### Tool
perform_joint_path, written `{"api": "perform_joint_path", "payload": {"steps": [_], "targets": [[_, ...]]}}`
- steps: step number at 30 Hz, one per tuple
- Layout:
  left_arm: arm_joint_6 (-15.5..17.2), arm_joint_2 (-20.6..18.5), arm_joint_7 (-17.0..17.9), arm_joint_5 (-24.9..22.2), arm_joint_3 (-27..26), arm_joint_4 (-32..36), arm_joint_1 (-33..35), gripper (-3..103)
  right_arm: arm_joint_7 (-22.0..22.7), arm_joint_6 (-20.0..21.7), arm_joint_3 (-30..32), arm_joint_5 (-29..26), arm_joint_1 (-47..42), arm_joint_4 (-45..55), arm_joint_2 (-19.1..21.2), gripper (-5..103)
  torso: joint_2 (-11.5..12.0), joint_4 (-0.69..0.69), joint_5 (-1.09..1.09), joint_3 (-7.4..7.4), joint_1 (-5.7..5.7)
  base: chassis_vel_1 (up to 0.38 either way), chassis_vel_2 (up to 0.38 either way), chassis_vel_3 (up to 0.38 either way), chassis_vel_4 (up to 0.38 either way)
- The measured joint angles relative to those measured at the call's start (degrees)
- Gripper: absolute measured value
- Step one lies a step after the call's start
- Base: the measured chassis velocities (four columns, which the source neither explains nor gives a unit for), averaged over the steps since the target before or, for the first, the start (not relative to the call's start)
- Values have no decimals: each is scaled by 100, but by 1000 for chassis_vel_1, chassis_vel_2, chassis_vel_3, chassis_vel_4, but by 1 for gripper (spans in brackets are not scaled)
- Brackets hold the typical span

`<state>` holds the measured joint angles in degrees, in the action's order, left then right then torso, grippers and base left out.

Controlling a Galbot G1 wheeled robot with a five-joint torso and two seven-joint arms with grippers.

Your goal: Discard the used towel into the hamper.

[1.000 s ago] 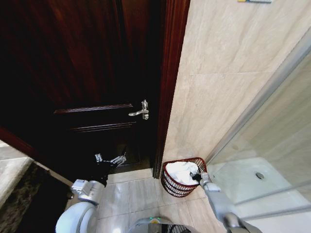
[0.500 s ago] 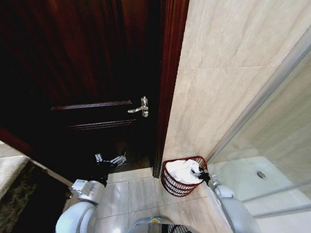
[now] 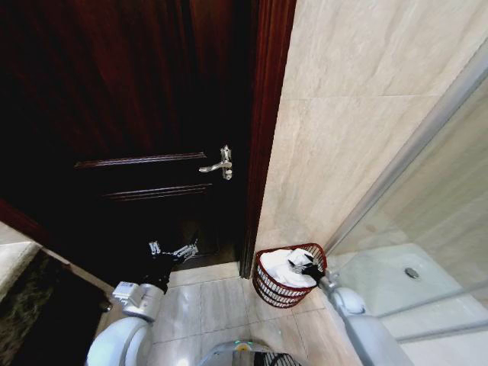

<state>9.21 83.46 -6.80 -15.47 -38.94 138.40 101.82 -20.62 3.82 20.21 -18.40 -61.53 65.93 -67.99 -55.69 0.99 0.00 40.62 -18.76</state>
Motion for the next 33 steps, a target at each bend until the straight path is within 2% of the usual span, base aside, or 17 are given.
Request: {"api": "perform_joint_path", "payload": {"steps": [1,5,10,13,21,27,33], "targets": [[0,0,0,0,0,0,0,100,27,58,-86,-28,100,-173,-37,102,32,0,-1,-19,15,0,0,0,0],[0,0,0,0,0,0,0,100,67,177,-316,-82,445,-855,-134,96,115,-1,-1,-67,51,0,0,0,0],[0,0,0,0,0,0,0,100,235,334,-560,-186,868,-1601,-294,96,204,-2,-1,-119,89,0,0,0,0],[0,0,0,0,0,0,0,100,355,348,-615,-18,1188,-2073,-442,95,252,0,1,-145,110,0,0,0,0],[0,0,0,0,0,0,0,100,349,285,-781,332,1955,-3054,-513,95,318,0,0,-184,137,0,0,0,0],[0,0,0,0,0,0,0,100,401,193,-764,370,2181,-3462,-650,96,361,-3,-3,-209,157,0,0,0,0],[0,0,0,0,0,0,0,100,420,197,-754,372,2076,-3358,-698,96,408,-2,-2,-234,177,0,0,0,0]]}}
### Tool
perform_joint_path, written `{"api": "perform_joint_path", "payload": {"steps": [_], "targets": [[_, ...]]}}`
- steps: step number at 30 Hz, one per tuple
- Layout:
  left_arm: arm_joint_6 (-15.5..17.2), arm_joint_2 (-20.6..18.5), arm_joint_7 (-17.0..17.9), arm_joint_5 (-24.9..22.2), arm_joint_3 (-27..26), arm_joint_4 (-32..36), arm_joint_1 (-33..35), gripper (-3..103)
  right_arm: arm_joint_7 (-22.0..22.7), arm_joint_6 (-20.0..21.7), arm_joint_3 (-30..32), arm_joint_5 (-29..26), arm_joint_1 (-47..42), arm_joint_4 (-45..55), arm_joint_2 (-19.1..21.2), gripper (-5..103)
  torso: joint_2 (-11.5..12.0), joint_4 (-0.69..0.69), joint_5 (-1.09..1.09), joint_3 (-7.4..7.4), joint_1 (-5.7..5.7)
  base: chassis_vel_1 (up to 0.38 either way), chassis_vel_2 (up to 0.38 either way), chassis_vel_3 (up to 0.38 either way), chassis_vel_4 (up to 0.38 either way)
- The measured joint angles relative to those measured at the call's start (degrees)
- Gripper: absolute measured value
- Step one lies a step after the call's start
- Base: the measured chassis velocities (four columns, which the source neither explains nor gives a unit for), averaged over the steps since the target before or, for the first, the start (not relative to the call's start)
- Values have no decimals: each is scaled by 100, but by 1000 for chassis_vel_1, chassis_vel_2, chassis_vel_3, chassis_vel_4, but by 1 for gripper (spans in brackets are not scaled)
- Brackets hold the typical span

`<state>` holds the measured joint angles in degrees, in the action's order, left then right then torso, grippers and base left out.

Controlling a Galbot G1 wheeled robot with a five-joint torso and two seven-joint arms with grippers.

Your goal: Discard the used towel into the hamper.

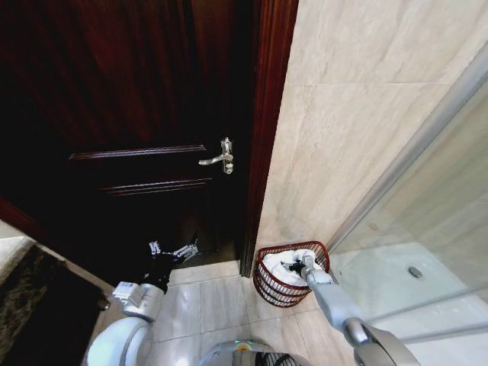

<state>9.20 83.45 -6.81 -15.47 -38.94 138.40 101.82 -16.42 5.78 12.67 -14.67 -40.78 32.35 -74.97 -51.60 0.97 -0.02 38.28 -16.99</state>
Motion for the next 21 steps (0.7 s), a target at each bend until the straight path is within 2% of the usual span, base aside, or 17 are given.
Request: {"api": "perform_joint_path", "payload": {"steps": [4,6,7,10,11,13,15,17,19,21], "targets": [[0,0,0,0,0,0,0,100,-6,31,-23,-88,-233,440,159,96,34,4,4,-18,14,0,0,0,0],[0,0,0,0,0,0,0,100,34,-261,-105,-95,-401,756,346,97,53,4,6,-28,23,0,0,0,0],[0,0,0,0,0,0,0,100,34,-261,-105,-95,-401,756,346,97,53,4,6,-28,23,0,0,0,0],[1,1,0,0,0,-1,0,100,65,-413,-138,-242,-798,1558,764,99,85,1,0,-47,38,0,0,0,0],[0,0,0,0,0,0,0,100,88,-596,-99,-300,-977,1855,891,100,98,0,3,-54,44,0,0,0,0],[0,1,1,0,0,0,0,100,95,-688,-49,-344,-1133,2132,995,100,107,0,7,-59,48,0,0,0,0],[0,0,0,0,0,0,0,100,173,-685,113,-637,-1574,3029,1285,100,124,-2,-1,-71,56,0,0,0,0],[0,0,-1,0,1,0,0,100,211,-651,225,-747,-1756,3393,1373,100,128,-2,-4,-74,59,0,0,0,0],[0,0,1,0,0,0,0,100,333,-612,483,-932,-2157,4093,1505,100,134,2,4,-77,61,0,0,0,0],[0,0,0,0,0,0,0,100,408,-606,587,-1011,-2347,4386,1556,100,135,2,2,-77,61,0,0,0,0]]}}
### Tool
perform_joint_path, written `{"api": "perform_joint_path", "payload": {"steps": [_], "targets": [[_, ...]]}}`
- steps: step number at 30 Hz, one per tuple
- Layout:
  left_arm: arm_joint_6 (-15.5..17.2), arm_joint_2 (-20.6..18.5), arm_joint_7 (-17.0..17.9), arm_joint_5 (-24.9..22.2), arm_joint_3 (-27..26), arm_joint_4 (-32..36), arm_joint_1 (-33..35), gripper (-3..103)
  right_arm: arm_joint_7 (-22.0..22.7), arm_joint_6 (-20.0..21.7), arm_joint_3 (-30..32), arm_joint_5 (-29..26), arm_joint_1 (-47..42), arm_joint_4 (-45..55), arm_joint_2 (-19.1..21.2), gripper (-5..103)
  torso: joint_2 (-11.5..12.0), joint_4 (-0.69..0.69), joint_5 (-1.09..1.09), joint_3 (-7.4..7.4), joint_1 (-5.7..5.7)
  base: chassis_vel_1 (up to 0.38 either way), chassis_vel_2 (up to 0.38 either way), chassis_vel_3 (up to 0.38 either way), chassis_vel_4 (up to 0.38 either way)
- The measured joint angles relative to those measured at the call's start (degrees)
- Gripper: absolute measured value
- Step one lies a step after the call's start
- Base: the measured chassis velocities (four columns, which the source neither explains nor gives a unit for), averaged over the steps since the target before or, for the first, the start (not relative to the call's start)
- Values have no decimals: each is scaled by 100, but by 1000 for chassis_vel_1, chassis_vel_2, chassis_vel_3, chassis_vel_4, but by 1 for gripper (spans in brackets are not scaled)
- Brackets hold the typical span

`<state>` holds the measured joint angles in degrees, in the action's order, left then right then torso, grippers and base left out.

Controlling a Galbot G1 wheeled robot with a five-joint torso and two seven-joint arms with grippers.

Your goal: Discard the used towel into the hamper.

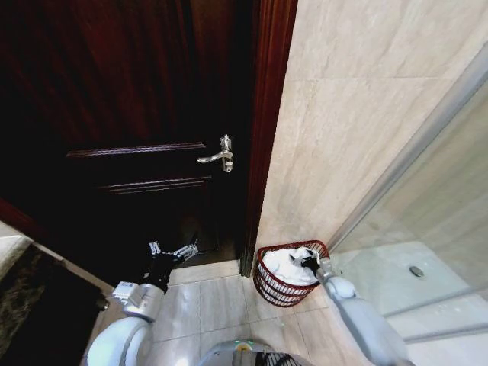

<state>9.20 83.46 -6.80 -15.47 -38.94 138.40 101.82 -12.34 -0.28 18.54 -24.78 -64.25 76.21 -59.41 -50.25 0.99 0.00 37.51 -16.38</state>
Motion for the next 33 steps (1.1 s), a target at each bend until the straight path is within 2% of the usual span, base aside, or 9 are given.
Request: {"api": "perform_joint_path", "payload": {"steps": [4,6,8,11,13,16,25,33], "targets": [[0,0,0,0,1,0,0,100,197,-50,252,-99,-483,706,76,100,0,-2,0,1,0,0,0,0,0],[0,0,0,0,0,0,0,100,364,-214,569,-88,-932,1354,48,100,-3,1,0,2,-1,0,0,0,0],[0,0,1,0,0,0,0,100,384,-477,958,195,-1307,1862,-118,100,-7,-1,0,4,-1,0,0,0,0],[0,0,-1,0,0,0,0,100,517,-628,1272,386,-1637,2408,-320,100,-11,-2,1,6,-3,0,0,0,0],[0,0,0,0,0,0,0,100,561,-663,1365,405,-1757,2626,-388,100,-12,-1,-1,7,-4,0,0,0,0],[0,0,0,0,0,0,0,100,685,-731,1749,414,-2284,3576,-683,100,-18,0,-2,9,-7,0,0,0,0],[0,0,0,0,0,0,0,100,1011,-1065,1978,402,-3107,4795,-1103,100,-24,0,0,13,-10,0,0,0,0],[0,0,0,0,0,0,0,100,1179,-1278,1978,624,-3573,5360,-1527,100,-28,-1,0,15,-12,0,0,0,0]]}}
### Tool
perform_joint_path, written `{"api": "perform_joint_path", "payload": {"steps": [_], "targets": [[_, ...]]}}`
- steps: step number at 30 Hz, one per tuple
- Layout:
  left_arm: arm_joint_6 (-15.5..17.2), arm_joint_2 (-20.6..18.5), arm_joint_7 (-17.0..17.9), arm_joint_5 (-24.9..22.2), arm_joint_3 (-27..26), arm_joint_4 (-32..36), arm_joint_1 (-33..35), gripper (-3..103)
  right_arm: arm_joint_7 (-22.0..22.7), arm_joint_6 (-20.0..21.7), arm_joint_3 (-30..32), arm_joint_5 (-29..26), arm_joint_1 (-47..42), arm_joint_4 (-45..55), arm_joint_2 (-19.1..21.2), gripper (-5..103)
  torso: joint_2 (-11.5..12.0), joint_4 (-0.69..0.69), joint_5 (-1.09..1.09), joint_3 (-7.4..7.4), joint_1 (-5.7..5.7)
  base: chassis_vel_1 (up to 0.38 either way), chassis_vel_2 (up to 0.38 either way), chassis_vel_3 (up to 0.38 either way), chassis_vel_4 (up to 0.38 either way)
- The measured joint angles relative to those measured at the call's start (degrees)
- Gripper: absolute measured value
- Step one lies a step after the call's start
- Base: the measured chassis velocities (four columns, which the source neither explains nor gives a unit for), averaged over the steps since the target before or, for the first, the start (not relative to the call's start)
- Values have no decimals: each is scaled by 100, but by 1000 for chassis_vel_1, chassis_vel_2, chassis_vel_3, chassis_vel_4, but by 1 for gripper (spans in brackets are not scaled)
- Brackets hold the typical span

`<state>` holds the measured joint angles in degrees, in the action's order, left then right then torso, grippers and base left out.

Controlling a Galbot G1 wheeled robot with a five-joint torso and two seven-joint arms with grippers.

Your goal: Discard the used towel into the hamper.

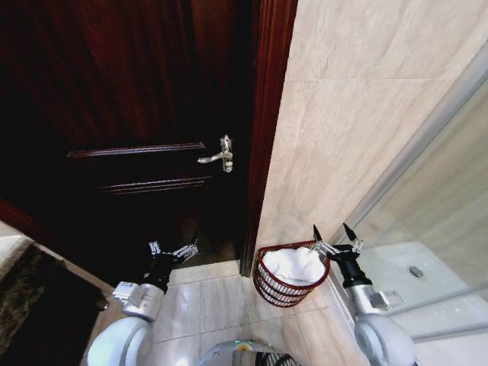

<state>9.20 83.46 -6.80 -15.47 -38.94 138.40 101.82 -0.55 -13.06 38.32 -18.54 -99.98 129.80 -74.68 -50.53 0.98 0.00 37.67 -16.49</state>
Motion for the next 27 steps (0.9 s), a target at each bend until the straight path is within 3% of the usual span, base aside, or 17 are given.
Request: {"api": "perform_joint_path", "payload": {"steps": [10,27], "targets": [[0,0,0,0,0,0,0,100,223,-123,37,34,-366,449,-258,100,-3,0,-1,2,-2,0,0,0,0],[0,0,0,0,0,0,0,100,265,-81,4,35,-361,447,-272,100,-97,1,0,54,-44,0,0,0,0]]}}
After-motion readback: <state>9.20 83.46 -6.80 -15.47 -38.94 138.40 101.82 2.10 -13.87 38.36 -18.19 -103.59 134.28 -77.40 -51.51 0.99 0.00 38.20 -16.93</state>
